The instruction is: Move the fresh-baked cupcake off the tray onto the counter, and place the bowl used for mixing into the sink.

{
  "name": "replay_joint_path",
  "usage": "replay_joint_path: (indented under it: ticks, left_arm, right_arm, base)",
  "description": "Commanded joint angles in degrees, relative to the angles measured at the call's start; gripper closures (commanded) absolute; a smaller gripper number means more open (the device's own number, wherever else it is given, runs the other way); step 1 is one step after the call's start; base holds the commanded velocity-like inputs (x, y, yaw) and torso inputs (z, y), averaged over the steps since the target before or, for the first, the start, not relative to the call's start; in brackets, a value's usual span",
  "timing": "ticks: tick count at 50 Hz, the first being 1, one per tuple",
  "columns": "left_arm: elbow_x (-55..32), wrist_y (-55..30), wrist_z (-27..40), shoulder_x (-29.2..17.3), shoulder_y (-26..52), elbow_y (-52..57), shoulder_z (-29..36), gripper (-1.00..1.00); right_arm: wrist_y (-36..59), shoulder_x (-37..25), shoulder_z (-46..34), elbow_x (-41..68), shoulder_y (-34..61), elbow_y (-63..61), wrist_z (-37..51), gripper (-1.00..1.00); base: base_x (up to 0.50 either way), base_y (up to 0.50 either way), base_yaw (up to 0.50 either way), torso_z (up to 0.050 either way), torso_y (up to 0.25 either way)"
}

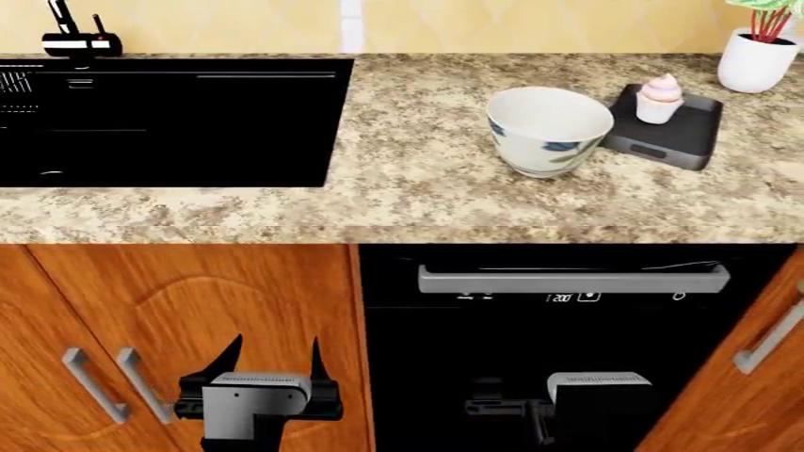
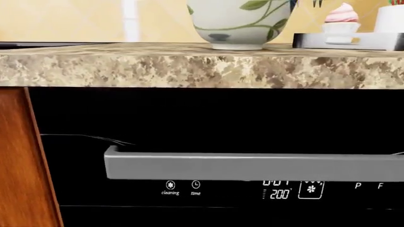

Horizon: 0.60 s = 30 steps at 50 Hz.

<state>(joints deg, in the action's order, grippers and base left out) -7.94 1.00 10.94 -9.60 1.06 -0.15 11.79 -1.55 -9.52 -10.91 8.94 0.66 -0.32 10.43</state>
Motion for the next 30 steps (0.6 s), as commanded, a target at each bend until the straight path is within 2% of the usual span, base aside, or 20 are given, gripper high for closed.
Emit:
replay_joint_path:
  ticks: [1, 30]
  left_arm:
    - [-0.3, 0.1, 0.3, -0.3, 0.1, -0.1, 0.4, -1.0]
    - [-1.1, 0.3, 1.1, -1.1, 0.2, -0.1, 1.3, -1.0]
  right_arm:
    - [-0.1, -0.3, -0.5, 0.2, 0.1, 0.2, 0.3, -1.0]
    - [-0.4, -1.0, -1.4, 1.0, 0.5, 0.6, 1.1, -1.0]
  base:
    - [0.0, -0.21, 0.0, 0.0, 0.0]
    - [0.0, -0.21, 0.0, 0.0, 0.0]
